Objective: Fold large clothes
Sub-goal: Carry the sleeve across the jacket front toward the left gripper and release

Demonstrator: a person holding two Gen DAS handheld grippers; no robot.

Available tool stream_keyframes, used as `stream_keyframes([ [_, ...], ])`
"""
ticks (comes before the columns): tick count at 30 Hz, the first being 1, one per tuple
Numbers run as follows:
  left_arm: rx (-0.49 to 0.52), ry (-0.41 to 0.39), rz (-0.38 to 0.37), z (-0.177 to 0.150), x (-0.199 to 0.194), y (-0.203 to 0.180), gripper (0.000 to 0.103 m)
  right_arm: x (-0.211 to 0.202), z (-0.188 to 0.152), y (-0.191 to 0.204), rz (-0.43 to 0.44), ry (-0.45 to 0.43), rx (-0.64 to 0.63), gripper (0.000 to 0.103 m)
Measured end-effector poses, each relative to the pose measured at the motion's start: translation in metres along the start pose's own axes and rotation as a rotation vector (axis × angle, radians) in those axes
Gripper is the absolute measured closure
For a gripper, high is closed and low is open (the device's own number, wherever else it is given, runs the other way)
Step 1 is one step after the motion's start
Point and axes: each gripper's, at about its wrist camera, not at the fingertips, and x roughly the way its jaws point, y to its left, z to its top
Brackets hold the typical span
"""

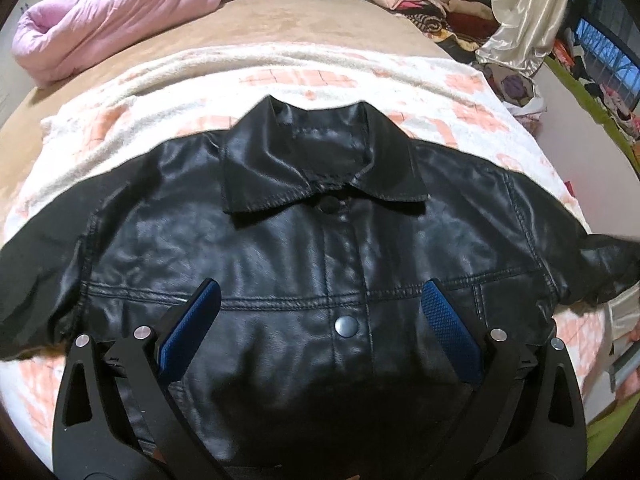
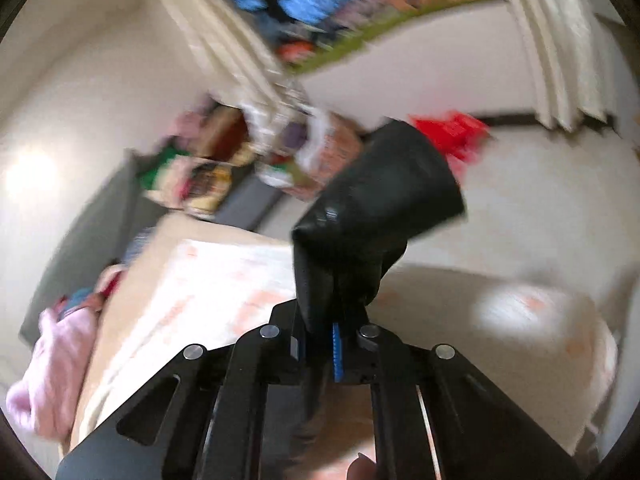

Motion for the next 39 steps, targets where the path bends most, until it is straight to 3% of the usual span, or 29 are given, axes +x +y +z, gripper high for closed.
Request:
stream_keyframes([
  [11, -0.103, -0.047, -0.118, 0.026, -0.031, 0.039, 0.009, -0.042, -0.003, 0.157, 0.367, 0.014, -0.333, 0.098],
  [17, -0.192, -0.091, -0.214, 0.037, -0.053, 0.075, 0.009, -0.069, -0.043, 0.25, 0.617, 0.059, -0.5, 0.098],
  [22, -0.296, -0.138, -0.347, 0.035, -0.071, 0.114, 0.009, -0.092, -0.102, 0.308, 0.838, 0.134, -0.643, 0.098],
  [25, -0.35, -0.166, -0.423, 0.03, -0.083, 0.136, 0.009, -0.099, -0.137, 0.331, 0.905, 0.187, -0.702, 0.098],
  [33, -0.44, -0.227, -0.485, 0.018, -0.106, 0.18, 0.009, -0.088, -0.222, 0.351, 0.932, 0.368, -0.797, 0.098],
  [36, -0.453, -0.223, -0.512, 0.011, -0.103, 0.187, 0.009, -0.09, -0.252, 0.351, 0.921, 0.416, -0.84, 0.097],
  [39, -0.456, -0.162, -0.538, 0.004, -0.086, 0.189, 0.009, -0.095, -0.282, 0.356, 0.914, 0.459, -0.873, 0.097],
])
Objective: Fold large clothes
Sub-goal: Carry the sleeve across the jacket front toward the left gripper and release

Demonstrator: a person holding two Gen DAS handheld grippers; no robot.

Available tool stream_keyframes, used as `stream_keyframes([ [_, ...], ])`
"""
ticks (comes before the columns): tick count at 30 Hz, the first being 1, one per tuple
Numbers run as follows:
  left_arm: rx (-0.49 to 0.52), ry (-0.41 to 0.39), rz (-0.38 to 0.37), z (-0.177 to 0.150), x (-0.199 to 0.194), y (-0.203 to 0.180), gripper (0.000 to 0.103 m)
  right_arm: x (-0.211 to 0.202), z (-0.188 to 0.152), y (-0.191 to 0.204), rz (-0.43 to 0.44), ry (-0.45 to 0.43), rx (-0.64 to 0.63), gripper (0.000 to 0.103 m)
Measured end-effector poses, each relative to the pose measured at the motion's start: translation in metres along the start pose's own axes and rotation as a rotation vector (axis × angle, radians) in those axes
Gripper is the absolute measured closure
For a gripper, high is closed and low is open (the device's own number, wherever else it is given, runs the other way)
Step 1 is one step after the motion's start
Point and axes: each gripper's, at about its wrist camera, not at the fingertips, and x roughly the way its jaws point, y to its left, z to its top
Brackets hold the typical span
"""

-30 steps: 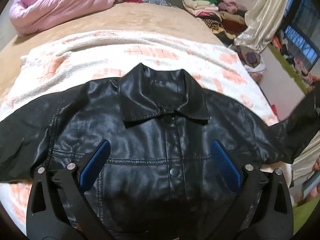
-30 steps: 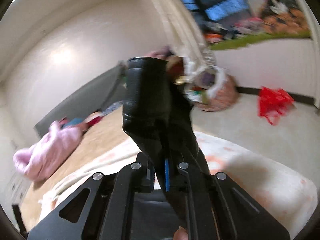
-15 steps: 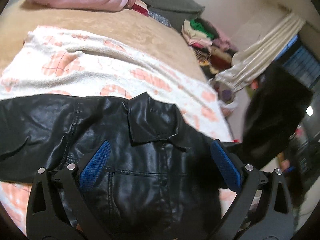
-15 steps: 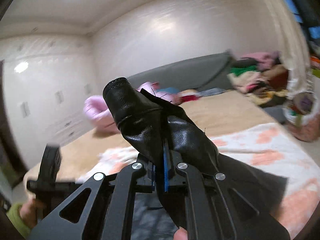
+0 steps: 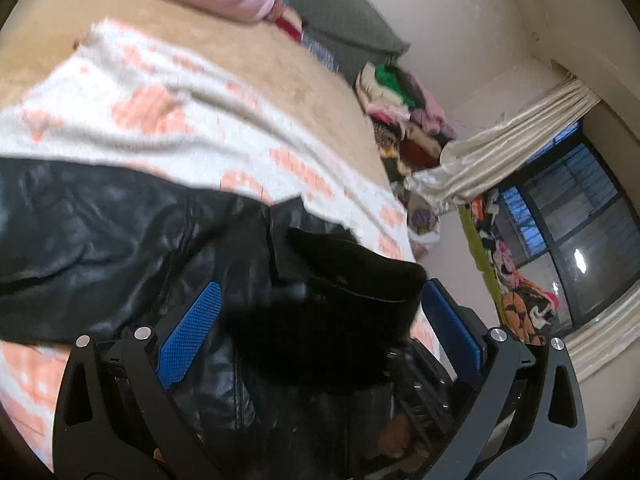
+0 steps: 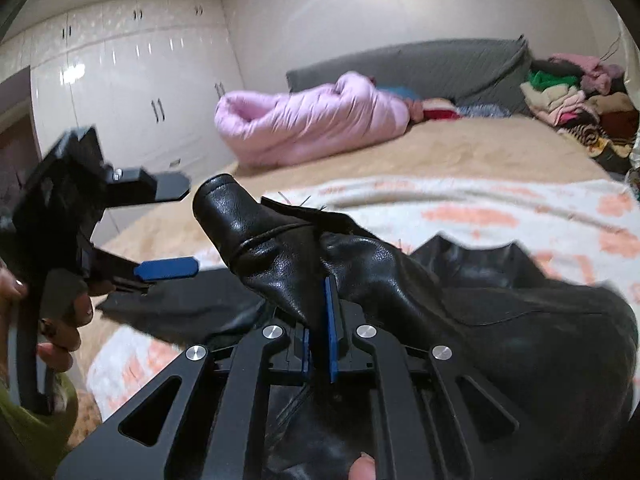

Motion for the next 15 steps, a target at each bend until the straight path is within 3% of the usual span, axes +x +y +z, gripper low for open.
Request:
stream_keyframes([
  [7, -0.091, 0.099, -0.01, -0.018, 0.031, 0.039, 0.009, 0.052, -0.042, 0.008, -0.024, 0.179, -0.019, 0.091],
  [10, -0.101, 0.147, 0.031, -0.026, 0.047, 0.051, 0.009, 0.061, -0.056, 0.012, -0.038, 0.243, -0.036, 0.077],
  [11, -0.101, 0.167, 0.047, -0.029, 0.054, 0.054, 0.009, 0.059, -0.064, 0.014, -0.039, 0.248, -0.044, 0.065],
  [12, -0.095, 0.181, 0.07, -0.031, 0.06, 0.056, 0.009, 0.057, -0.067, 0.014, -0.047, 0.249, -0.047, 0.042],
  [15, -0.087, 0.201, 0.092, -0.038, 0.072, 0.059, 0.009, 0.037, -0.07, 0.006, -0.008, 0.241, 0.009, 0.018],
])
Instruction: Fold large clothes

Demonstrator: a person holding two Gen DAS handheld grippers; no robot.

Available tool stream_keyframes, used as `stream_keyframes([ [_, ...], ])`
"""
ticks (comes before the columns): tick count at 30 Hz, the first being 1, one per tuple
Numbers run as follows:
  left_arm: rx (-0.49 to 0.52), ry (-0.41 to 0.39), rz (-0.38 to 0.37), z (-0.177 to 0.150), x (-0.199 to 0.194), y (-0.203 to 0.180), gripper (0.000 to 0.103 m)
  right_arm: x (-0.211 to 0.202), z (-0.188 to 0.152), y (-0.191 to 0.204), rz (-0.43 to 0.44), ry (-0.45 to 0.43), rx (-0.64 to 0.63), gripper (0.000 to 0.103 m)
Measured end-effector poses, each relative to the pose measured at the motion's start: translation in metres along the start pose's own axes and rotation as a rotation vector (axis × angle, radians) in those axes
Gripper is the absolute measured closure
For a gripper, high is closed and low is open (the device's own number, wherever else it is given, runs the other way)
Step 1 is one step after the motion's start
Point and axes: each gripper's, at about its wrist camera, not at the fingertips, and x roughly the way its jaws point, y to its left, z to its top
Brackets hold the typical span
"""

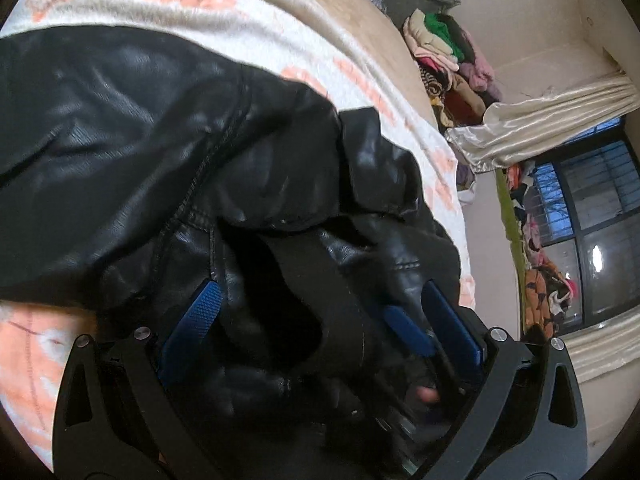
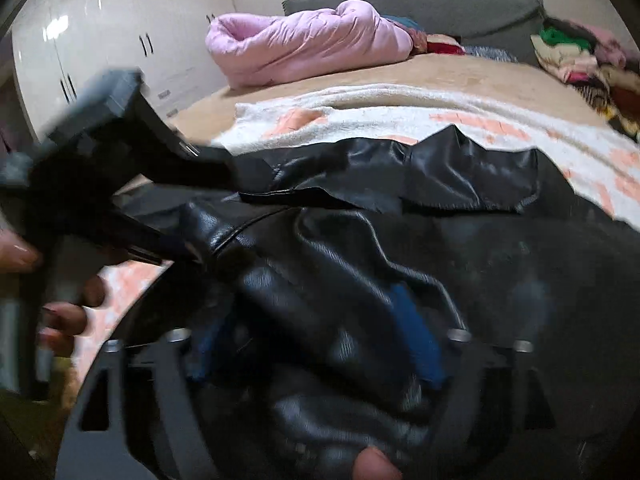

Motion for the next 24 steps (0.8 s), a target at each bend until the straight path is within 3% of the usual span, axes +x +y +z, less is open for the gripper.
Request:
stream_keyframes([
  [2, 0.012, -0.004, -0.007, -0.003, 0.006, 0.0, 0.015, -0.015, -0.003, -0.005, 0.013, -0.016, 0.017, 0.014],
  [4, 0.034, -0.005, 0.005, -0.005, 0.011, -0.004, 0.054, -0.034, -0.007, -0.012, 0.005, -0.04, 0.033, 0.014],
  [5, 0.055, -0.014, 0.041, -0.006, 0.013, -0.006, 0.064, -0.043, -0.008, -0.016, 0.002, -0.052, 0.047, 0.014],
  [6, 0.081, -0.02, 0.062, -0.007, 0.013, -0.01, 0.09, -0.052, -0.009, -0.021, -0.003, -0.064, 0.063, 0.014],
  [7, 0.102, -0.026, 0.066, -0.009, 0.013, -0.014, 0.103, -0.063, -0.011, -0.027, -0.005, -0.083, 0.082, 0.015],
  [9, 0.136, -0.051, 0.04, -0.012, 0.006, -0.025, 0.103, -0.086, -0.015, -0.041, -0.021, -0.116, 0.121, 0.034],
  [10, 0.156, -0.065, 0.023, -0.013, 0.001, -0.034, 0.103, -0.094, -0.016, -0.047, -0.034, -0.124, 0.136, 0.039],
  [12, 0.212, -0.098, -0.056, -0.015, -0.019, -0.062, 0.103, -0.114, -0.016, -0.064, -0.08, -0.155, 0.184, 0.056],
  [14, 0.298, -0.149, -0.094, -0.016, -0.042, -0.092, 0.103, -0.132, -0.012, -0.079, -0.137, -0.191, 0.208, 0.063],
  [18, 0.415, -0.243, -0.124, -0.007, -0.077, -0.129, 0.103, -0.157, 0.001, -0.116, -0.256, -0.246, 0.275, 0.063],
  [21, 0.47, -0.286, -0.049, 0.005, -0.077, -0.13, 0.103, -0.153, 0.008, -0.14, -0.314, -0.231, 0.314, 0.075],
  [24, 0.433, -0.255, 0.024, 0.021, -0.058, -0.099, 0.103, -0.128, 0.016, -0.165, -0.368, -0.137, 0.364, 0.076],
])
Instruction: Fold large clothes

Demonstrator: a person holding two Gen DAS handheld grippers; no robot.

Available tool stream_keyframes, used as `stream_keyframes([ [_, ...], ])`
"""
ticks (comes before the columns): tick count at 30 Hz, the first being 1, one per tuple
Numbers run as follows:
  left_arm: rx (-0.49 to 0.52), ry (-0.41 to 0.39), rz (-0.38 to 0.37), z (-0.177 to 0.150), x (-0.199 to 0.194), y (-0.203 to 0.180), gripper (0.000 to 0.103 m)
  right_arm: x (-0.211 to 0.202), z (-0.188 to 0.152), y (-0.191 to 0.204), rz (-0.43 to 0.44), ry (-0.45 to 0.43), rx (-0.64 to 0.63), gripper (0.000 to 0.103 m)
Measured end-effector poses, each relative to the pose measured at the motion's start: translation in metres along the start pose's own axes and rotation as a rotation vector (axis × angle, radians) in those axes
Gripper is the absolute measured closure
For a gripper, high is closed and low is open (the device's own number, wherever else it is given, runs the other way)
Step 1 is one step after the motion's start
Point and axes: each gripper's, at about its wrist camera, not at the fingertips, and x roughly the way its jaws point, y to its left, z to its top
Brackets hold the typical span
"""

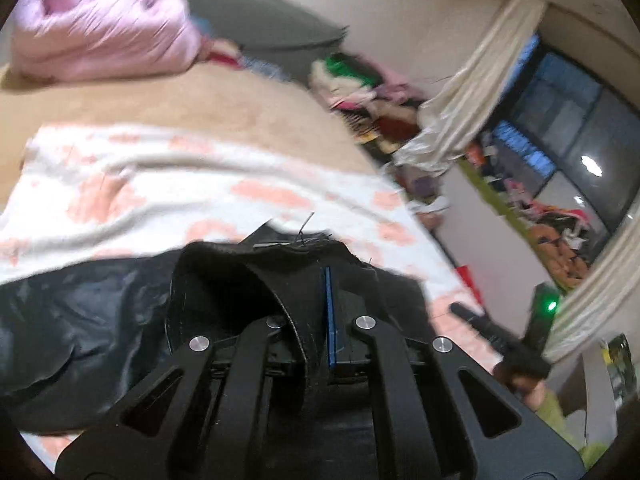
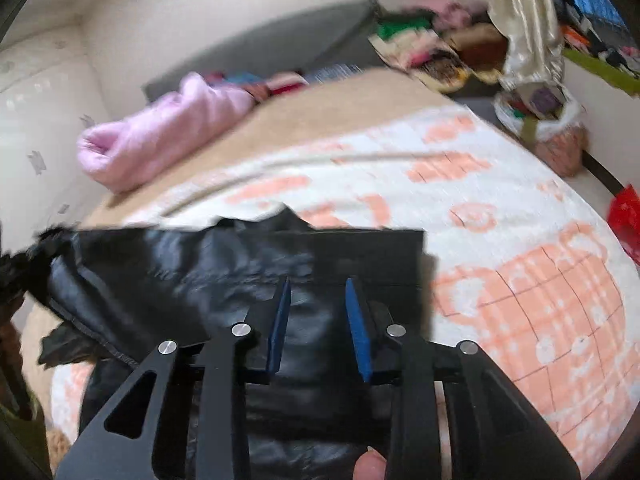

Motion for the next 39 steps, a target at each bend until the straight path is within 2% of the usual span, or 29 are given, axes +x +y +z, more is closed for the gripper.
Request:
stream_keyframes([
  [4, -0.078, 0.079, 0.057, -0.019, 0.028, 0.04, 0.103, 0.036, 0.001, -0.002, -0.016, 0.06, 0.005, 0.077],
  [7, -0.065, 0.1, 0.099, -0.036, 0.039, 0.053, 0.103, 0.061, 0.002, -0.004, -0.028, 0.107, -0.01, 0.077],
  [10, -0.07, 0.123, 0.113, -0.047, 0.045, 0.064, 0.103, 0.084, -0.003, -0.017, -0.091, 0.163, -0.001, 0.082],
  [12, -0.078, 0.152, 0.128, -0.057, 0.054, 0.073, 0.101, 0.1, -0.009, -0.032, -0.109, 0.199, 0.043, 0.089],
  [15, -0.09, 0.185, 0.148, -0.071, 0.066, 0.084, 0.097, 0.106, -0.015, -0.048, -0.072, 0.192, 0.1, 0.094],
  [17, -0.112, 0.183, 0.127, -0.075, 0.066, 0.091, 0.096, 0.102, -0.015, -0.053, -0.047, 0.188, 0.131, 0.093],
  [19, -0.1, 0.179, 0.134, -0.072, 0.059, 0.087, 0.09, 0.087, -0.012, -0.047, -0.032, 0.162, 0.114, 0.083],
  [20, -0.087, 0.168, 0.146, -0.068, 0.054, 0.081, 0.088, 0.077, -0.01, -0.041, -0.025, 0.145, 0.096, 0.063],
  [21, -0.078, 0.156, 0.151, -0.066, 0.047, 0.076, 0.08, 0.065, -0.01, -0.034, -0.024, 0.119, 0.066, 0.044],
  [23, -0.061, 0.122, 0.191, -0.061, 0.032, 0.069, 0.076, 0.047, -0.011, -0.021, -0.015, 0.081, 0.019, 0.043],
  [24, -0.045, 0.112, 0.263, -0.058, 0.024, 0.065, 0.074, 0.037, -0.014, -0.011, -0.004, 0.063, -0.017, 0.043],
  [26, -0.016, 0.069, 0.335, -0.056, 0.007, 0.052, 0.072, 0.023, -0.021, 0.004, 0.0, 0.041, -0.068, 0.042],
  [29, 0.042, 0.032, 0.327, -0.054, -0.005, 0.029, 0.068, 0.012, -0.035, 0.025, 0.002, 0.031, -0.129, 0.042],
  [31, 0.046, 0.057, 0.277, -0.057, -0.001, 0.019, 0.061, 0.012, -0.043, 0.034, -0.013, 0.053, -0.154, 0.038],
  [32, 0.048, 0.101, 0.232, -0.062, 0.008, 0.013, 0.06, 0.013, -0.047, 0.036, -0.014, 0.068, -0.158, 0.036],
  [33, 0.058, 0.119, 0.229, -0.065, 0.015, 0.01, 0.06, 0.014, -0.05, 0.037, -0.022, 0.076, -0.156, 0.034],
  [36, 0.108, 0.199, 0.335, -0.084, 0.044, 0.01, 0.051, 0.023, -0.063, 0.035, -0.058, 0.126, -0.136, 0.033],
  [37, 0.103, 0.209, 0.352, -0.088, 0.049, 0.014, 0.044, 0.027, -0.068, 0.031, -0.077, 0.154, -0.124, 0.033],
  [39, 0.07, 0.229, 0.384, -0.095, 0.059, 0.029, 0.043, 0.031, -0.075, 0.023, -0.069, 0.173, -0.081, 0.033],
])
